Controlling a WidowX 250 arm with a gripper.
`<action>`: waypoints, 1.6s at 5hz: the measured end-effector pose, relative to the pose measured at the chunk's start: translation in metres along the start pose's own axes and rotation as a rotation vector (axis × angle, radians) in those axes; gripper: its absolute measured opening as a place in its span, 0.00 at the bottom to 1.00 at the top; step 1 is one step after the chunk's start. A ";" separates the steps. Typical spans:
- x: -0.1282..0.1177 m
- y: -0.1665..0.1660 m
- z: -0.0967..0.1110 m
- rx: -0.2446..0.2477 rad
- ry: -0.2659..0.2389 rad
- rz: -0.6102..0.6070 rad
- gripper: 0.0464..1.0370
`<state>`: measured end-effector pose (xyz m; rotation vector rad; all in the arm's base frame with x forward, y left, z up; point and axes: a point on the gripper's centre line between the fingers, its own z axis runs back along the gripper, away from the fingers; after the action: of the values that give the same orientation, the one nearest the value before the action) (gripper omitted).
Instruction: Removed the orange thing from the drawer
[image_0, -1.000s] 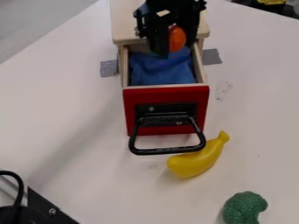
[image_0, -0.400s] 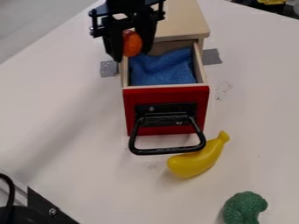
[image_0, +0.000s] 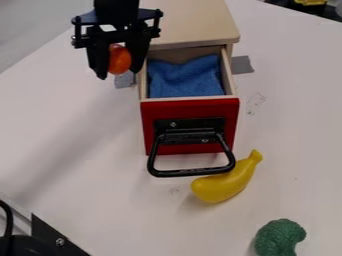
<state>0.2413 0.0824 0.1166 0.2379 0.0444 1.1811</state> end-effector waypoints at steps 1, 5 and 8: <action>0.009 0.010 -0.006 0.031 -0.030 0.009 0.62; 0.048 0.017 -0.097 0.091 0.033 0.028 0.62; 0.057 0.009 -0.125 0.111 0.020 0.023 0.71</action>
<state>0.2346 0.1584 0.0018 0.3247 0.1251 1.2058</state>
